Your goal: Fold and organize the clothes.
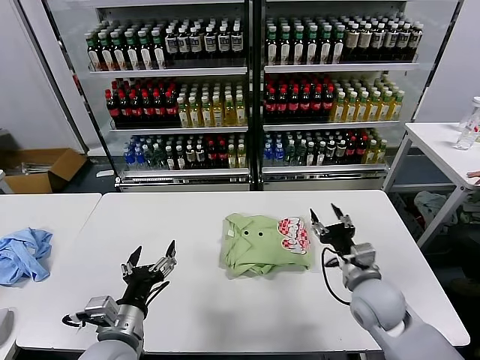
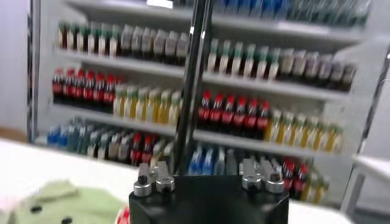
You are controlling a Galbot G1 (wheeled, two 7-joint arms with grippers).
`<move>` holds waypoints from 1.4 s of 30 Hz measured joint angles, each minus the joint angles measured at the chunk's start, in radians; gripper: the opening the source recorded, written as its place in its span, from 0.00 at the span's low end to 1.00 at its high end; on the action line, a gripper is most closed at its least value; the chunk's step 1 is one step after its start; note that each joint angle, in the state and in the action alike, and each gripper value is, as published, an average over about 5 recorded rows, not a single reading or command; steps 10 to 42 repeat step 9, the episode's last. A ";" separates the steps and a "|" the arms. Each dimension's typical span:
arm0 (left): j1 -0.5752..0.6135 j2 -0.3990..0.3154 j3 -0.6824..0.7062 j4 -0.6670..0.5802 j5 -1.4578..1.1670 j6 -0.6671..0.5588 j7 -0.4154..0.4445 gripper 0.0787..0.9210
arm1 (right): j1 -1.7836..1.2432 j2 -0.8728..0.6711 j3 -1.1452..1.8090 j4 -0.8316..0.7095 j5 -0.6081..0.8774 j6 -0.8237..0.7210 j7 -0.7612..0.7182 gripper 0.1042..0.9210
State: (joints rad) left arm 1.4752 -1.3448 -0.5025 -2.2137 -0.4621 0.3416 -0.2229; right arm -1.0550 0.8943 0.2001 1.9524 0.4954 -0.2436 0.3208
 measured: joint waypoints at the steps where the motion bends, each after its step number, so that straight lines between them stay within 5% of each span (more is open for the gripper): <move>1: 0.006 -0.001 -0.001 -0.007 0.004 -0.001 0.002 0.88 | -0.025 0.000 0.021 0.020 -0.010 0.017 -0.001 0.65; 9: 0.046 0.003 0.001 -0.058 0.037 -0.005 0.010 0.88 | -0.194 0.007 0.163 0.151 -0.065 0.094 -0.004 0.86; 42: 0.046 0.003 0.001 -0.058 0.037 -0.005 0.010 0.88 | -0.194 0.007 0.163 0.151 -0.065 0.094 -0.004 0.86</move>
